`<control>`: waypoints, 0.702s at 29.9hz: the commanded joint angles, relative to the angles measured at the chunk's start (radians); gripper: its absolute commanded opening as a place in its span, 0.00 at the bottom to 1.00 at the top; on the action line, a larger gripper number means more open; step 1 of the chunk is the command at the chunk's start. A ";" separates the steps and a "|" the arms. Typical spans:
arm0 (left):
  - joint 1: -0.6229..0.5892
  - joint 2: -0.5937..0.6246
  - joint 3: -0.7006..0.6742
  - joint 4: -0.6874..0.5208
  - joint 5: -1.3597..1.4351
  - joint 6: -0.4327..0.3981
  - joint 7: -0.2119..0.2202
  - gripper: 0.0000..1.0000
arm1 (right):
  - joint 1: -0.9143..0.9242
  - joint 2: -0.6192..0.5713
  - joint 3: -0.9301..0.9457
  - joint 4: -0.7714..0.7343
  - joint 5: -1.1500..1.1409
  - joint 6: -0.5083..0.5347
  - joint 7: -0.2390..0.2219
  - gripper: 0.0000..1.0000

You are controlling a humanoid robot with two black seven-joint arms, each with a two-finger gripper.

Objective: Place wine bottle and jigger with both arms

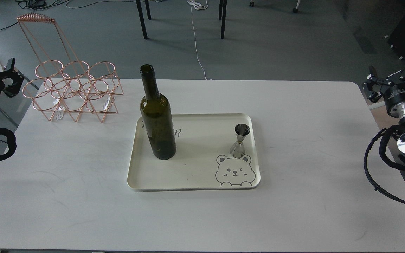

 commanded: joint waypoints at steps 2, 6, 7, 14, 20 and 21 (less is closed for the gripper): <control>0.004 0.000 0.001 0.000 0.000 0.000 -0.003 0.98 | -0.001 0.011 0.018 0.000 -0.002 -0.004 0.000 0.99; 0.009 0.002 0.001 0.000 0.000 0.000 -0.002 0.98 | 0.002 0.011 0.018 0.003 -0.002 -0.006 0.000 0.99; 0.009 0.002 0.001 0.000 0.000 0.000 -0.003 0.98 | 0.002 0.011 0.017 0.006 -0.002 -0.006 0.000 0.99; 0.009 -0.003 0.004 -0.002 0.003 0.000 -0.003 0.98 | 0.000 -0.010 0.000 0.054 -0.015 -0.004 0.000 0.99; 0.009 -0.021 -0.003 -0.002 0.000 0.000 -0.006 0.98 | -0.026 -0.139 -0.047 0.271 -0.069 -0.032 0.000 0.99; 0.009 -0.029 -0.003 -0.002 0.000 0.000 -0.006 0.98 | -0.027 -0.166 -0.058 0.316 -0.093 -0.057 0.000 0.99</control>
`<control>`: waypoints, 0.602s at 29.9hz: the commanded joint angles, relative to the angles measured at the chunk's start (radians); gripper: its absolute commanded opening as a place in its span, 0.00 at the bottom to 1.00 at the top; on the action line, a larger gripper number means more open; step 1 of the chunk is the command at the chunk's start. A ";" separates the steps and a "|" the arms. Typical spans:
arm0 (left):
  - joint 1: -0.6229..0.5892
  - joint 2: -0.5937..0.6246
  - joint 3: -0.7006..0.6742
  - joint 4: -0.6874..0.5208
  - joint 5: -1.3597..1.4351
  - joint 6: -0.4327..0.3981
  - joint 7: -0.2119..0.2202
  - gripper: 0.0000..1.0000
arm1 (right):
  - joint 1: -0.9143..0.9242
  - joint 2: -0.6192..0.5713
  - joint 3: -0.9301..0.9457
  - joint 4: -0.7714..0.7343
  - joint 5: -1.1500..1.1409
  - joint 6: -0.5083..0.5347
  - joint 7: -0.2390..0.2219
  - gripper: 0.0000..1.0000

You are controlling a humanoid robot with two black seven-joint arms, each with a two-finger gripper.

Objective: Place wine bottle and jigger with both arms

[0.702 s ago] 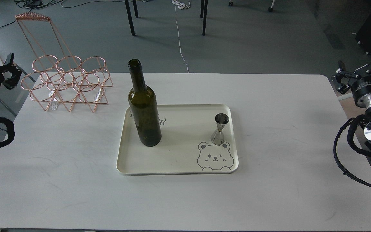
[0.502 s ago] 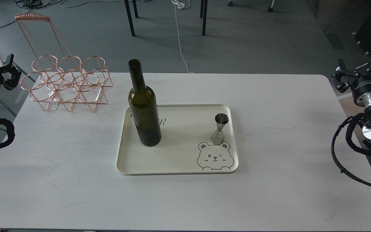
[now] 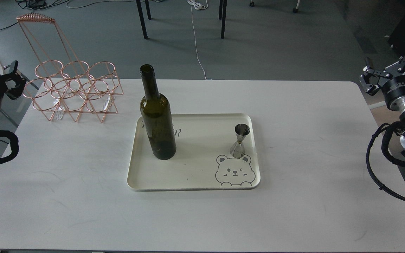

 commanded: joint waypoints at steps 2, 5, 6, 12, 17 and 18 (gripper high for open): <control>-0.002 -0.022 -0.001 0.000 -0.001 0.000 -0.001 0.98 | -0.021 -0.123 -0.049 0.188 -0.115 -0.087 0.000 0.99; -0.002 -0.023 -0.001 0.000 0.000 0.000 -0.001 0.98 | -0.052 -0.183 -0.080 0.311 -0.285 -0.143 0.000 0.99; -0.002 -0.025 -0.001 0.000 0.000 0.000 -0.001 0.98 | -0.066 -0.203 -0.087 0.358 -0.368 -0.168 0.000 0.99; 0.001 -0.036 0.011 0.001 0.000 0.000 -0.001 0.98 | -0.170 -0.237 -0.106 0.524 -0.796 -0.323 0.000 0.99; -0.001 -0.039 0.011 0.000 0.000 0.000 -0.001 0.98 | -0.253 -0.232 -0.120 0.583 -1.075 -0.403 0.000 0.99; -0.001 -0.037 0.011 0.000 0.000 0.000 -0.001 0.98 | -0.255 -0.232 -0.135 0.583 -1.122 -0.421 0.000 0.99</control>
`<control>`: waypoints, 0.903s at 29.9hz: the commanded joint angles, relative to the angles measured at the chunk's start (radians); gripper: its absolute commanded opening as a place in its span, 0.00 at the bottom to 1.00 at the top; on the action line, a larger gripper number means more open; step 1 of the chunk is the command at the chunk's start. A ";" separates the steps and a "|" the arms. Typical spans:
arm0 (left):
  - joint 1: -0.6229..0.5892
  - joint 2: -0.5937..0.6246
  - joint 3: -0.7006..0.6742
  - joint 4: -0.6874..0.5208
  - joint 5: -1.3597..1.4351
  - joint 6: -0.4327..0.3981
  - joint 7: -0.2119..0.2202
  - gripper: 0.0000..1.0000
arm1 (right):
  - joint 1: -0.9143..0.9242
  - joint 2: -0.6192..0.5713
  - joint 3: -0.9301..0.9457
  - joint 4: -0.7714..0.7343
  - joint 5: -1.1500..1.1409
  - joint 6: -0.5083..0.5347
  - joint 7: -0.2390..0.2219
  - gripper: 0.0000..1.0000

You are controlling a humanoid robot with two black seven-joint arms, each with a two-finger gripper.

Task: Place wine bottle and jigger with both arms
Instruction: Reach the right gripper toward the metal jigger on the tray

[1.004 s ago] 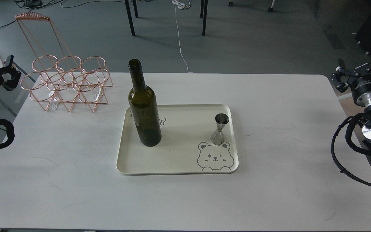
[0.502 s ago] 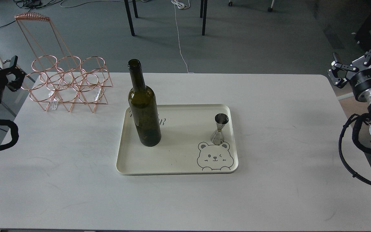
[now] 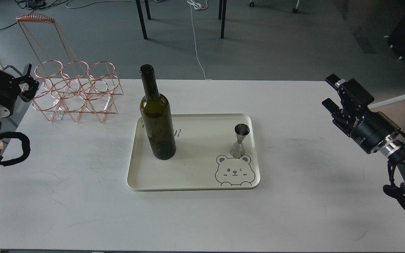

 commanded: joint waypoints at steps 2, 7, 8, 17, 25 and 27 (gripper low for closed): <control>0.000 0.001 -0.001 -0.001 0.000 0.000 0.000 0.98 | -0.023 0.003 -0.072 0.009 -0.230 -0.083 0.000 0.99; 0.000 0.000 -0.004 -0.001 -0.001 0.000 0.000 0.98 | 0.000 0.006 -0.161 -0.001 -0.388 -0.143 0.000 0.99; 0.000 0.000 -0.007 -0.001 -0.001 0.000 0.000 0.98 | 0.008 0.009 -0.177 -0.009 -0.409 -0.148 0.000 0.99; 0.000 0.001 -0.012 -0.001 -0.001 0.000 0.003 0.98 | 0.155 0.212 -0.453 -0.289 -0.652 -0.319 0.000 0.97; -0.001 0.010 -0.012 -0.007 0.000 0.000 0.000 0.98 | 0.236 0.469 -0.542 -0.616 -0.710 -0.353 0.000 0.95; -0.001 0.015 -0.012 -0.007 -0.001 0.000 0.000 0.98 | 0.256 0.505 -0.553 -0.659 -0.713 -0.353 0.000 0.94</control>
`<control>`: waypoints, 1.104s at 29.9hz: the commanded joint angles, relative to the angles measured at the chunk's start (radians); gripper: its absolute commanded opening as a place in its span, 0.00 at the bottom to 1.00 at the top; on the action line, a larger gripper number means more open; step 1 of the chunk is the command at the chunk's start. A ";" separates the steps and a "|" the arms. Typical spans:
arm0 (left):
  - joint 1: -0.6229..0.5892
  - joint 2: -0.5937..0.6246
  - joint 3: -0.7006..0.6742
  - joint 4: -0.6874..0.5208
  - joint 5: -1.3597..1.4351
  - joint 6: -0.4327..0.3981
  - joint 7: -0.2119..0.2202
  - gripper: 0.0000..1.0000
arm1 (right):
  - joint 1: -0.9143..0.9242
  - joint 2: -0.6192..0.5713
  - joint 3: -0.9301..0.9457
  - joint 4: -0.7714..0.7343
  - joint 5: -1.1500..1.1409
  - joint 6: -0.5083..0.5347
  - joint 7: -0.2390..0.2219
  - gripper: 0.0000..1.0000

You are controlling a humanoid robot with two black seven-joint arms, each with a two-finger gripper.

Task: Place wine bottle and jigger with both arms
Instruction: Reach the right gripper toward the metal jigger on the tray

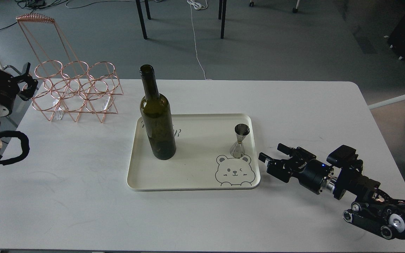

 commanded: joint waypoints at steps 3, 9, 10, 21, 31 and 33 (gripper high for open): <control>-0.002 0.015 0.000 0.000 -0.001 0.000 0.000 0.98 | 0.072 0.089 -0.074 -0.094 -0.006 0.000 0.000 0.90; -0.003 0.027 0.000 0.000 -0.001 0.000 0.000 0.98 | 0.128 0.107 -0.157 -0.097 -0.006 0.000 0.000 0.85; -0.003 0.030 0.000 0.000 -0.001 0.000 0.000 0.98 | 0.134 0.107 -0.162 -0.097 -0.006 0.000 0.000 0.85; -0.003 0.050 0.000 -0.001 -0.004 0.000 0.000 0.98 | 0.168 0.121 -0.170 -0.114 -0.035 0.000 0.000 0.75; -0.003 0.051 0.000 -0.001 -0.002 0.000 0.000 0.98 | 0.181 0.167 -0.170 -0.147 -0.035 0.000 0.000 0.65; -0.003 0.051 0.000 -0.001 -0.002 0.000 0.000 0.98 | 0.177 0.167 -0.173 -0.147 -0.035 0.000 0.000 0.63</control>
